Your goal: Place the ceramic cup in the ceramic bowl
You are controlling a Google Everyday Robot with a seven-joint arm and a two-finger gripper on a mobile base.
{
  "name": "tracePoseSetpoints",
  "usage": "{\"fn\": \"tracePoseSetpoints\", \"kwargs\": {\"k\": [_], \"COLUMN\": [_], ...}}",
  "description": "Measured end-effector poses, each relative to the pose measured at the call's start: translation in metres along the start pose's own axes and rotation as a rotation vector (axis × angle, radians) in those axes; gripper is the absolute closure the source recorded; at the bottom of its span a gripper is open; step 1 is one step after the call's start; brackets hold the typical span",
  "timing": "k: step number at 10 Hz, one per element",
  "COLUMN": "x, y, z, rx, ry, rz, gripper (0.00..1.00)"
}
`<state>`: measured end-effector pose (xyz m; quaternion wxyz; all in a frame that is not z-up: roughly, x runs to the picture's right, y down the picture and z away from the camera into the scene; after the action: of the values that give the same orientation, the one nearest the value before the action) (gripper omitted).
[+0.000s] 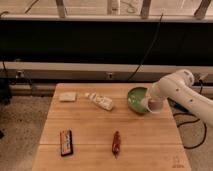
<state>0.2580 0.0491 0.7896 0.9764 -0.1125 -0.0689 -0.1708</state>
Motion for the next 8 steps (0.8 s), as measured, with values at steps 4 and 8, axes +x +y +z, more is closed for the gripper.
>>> {"fn": "tracePoseSetpoints", "kwargs": {"k": [4,8], "x": [0.0027,0.0047], "y": [-0.0010,-0.0021], "z": [0.0025,0.0040], "rx": [0.002,0.005], "ry": [-0.001,-0.004], "rz": [-0.001,-0.002], "gripper": [0.63,0.48]}}
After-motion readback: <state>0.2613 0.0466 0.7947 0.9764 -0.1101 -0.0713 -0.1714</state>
